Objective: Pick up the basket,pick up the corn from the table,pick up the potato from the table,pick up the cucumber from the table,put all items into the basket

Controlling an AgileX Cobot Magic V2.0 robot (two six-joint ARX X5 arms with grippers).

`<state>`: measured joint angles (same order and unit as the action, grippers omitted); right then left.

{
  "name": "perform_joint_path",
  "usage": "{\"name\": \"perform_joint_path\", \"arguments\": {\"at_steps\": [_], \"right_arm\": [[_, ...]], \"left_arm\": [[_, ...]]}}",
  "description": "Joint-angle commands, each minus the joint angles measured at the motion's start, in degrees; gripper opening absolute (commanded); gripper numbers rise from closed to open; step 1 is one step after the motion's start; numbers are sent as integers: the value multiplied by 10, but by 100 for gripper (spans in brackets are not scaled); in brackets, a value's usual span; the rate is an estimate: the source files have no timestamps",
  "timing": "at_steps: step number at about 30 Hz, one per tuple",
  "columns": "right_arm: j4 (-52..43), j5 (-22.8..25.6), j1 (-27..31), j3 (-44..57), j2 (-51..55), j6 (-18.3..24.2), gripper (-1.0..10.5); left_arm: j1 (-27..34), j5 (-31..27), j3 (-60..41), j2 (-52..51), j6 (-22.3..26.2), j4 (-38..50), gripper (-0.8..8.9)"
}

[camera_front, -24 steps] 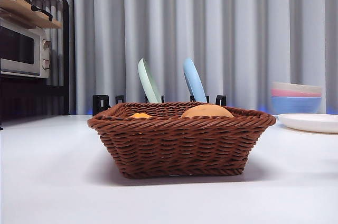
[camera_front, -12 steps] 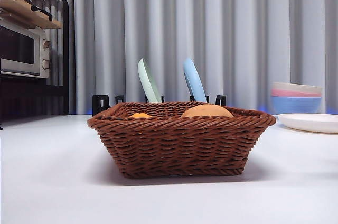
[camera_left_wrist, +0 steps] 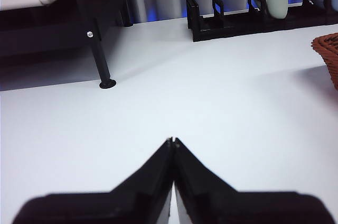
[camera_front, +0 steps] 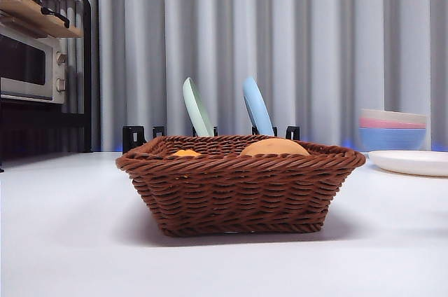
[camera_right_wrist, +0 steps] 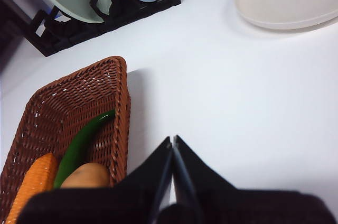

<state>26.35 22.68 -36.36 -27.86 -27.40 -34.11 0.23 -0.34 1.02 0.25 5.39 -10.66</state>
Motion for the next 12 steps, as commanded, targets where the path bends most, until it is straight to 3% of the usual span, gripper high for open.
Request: {"name": "perform_joint_path", "arguments": {"at_steps": [1, 6, 9, 12], "right_arm": [[-3, 2, 0, 1, 0, -4, 2], [2, 23, -1, 1, 8, 80, 2], [0, 48, 8, 4, 32, 157, 2], [-19, 12, 58, 21, 65, 238, 2]], "left_arm": [[1, 4, -8, -2, 2, -1, -2], [1, 4, -8, -2, 2, -1, -2], [1, 4, -8, -2, 2, 0, -2], [1, 4, -8, -2, 2, 0, -2]]}}
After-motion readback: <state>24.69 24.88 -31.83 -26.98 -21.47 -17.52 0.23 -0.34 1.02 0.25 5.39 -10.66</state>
